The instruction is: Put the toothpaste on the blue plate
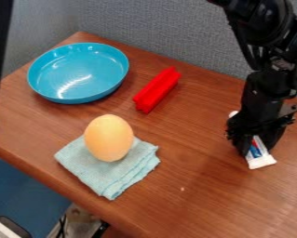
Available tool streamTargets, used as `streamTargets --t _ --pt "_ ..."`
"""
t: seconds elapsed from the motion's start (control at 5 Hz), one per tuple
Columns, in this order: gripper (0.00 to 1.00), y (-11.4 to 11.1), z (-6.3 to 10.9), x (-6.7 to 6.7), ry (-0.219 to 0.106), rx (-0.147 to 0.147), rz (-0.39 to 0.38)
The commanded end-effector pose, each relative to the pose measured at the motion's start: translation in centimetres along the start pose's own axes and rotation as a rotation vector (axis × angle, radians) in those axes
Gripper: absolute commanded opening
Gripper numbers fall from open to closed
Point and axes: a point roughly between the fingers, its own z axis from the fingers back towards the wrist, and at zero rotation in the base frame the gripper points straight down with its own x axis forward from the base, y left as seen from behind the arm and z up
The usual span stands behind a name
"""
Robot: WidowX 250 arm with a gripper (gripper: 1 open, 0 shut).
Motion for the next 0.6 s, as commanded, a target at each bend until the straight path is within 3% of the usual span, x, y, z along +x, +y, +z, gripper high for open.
streamTargets --t 0.0,0.4 --pt "0.00 -0.65 2.23 0.50 -0.029 -0.049 -0.014" --pt "0.00 -0.28 2.63 0.51 -0.027 -0.041 -0.030"
